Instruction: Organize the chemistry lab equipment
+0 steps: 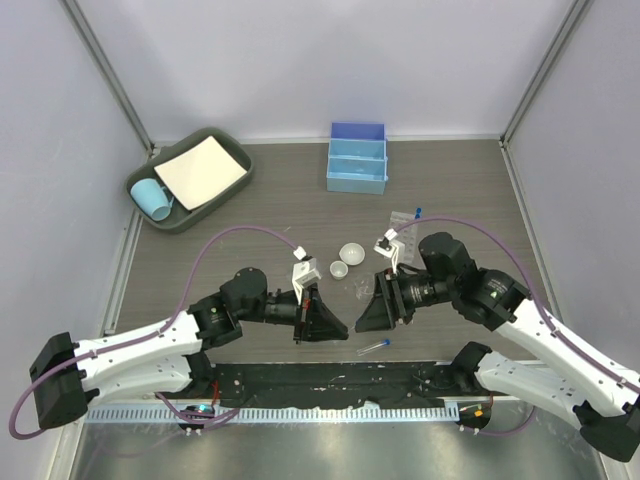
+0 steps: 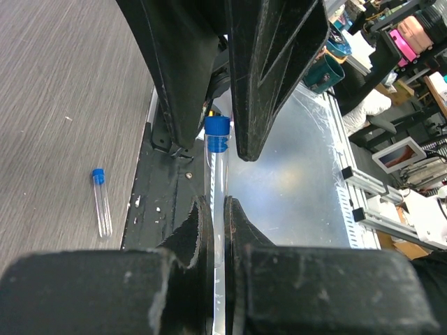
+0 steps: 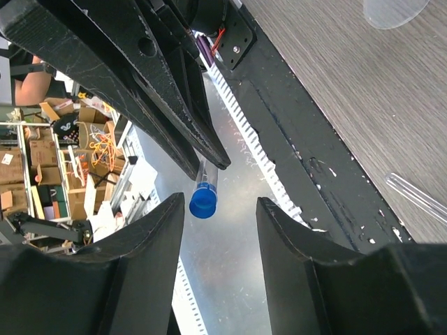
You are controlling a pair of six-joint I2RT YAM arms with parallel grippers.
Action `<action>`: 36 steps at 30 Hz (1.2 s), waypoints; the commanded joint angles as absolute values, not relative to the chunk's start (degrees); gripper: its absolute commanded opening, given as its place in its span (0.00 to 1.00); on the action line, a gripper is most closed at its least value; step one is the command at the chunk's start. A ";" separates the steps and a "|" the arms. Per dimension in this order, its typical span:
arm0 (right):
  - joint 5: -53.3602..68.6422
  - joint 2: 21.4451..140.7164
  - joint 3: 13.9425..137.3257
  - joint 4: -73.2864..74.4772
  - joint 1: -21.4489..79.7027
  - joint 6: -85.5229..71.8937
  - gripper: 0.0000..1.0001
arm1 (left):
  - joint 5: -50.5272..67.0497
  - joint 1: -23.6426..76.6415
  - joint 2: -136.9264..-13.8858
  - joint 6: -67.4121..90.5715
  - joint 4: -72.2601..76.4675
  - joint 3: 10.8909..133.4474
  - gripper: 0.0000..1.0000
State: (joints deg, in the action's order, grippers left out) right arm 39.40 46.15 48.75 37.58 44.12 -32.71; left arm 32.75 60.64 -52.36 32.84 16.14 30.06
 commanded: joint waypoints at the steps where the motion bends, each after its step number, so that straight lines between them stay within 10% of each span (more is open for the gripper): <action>1: 37.97 46.84 50.10 34.54 45.87 -33.93 0.50 | 34.80 60.03 -52.12 33.31 19.51 29.88 0.00; 36: 34.28 49.75 53.88 34.01 49.22 -34.19 0.33 | 35.16 58.45 -51.77 33.13 19.42 29.09 0.00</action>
State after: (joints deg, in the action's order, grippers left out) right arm 34.13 49.89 51.99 35.94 48.60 -33.58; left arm 34.44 59.20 -52.31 33.04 17.08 28.88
